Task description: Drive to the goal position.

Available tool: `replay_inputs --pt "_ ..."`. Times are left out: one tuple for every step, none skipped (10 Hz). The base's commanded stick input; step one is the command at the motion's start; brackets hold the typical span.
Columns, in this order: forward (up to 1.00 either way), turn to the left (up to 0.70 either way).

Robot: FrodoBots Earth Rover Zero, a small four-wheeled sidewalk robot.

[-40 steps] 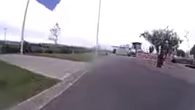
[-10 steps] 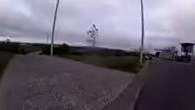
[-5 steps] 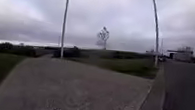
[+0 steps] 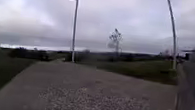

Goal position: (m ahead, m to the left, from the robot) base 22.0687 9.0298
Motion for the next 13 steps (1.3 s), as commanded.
replay_inputs --pt "0.85 0.34" --pt "0.85 0.34" --pt "0.85 0.34" --pt "0.85 0.34" --pt "0.85 0.34" --pt "0.85 0.34" --pt "0.85 0.34" --pt "0.85 0.34" --pt "0.85 0.34" --pt "0.85 0.34" --pt "0.85 0.34" --pt "0.85 0.24" --pt "0.85 0.09"
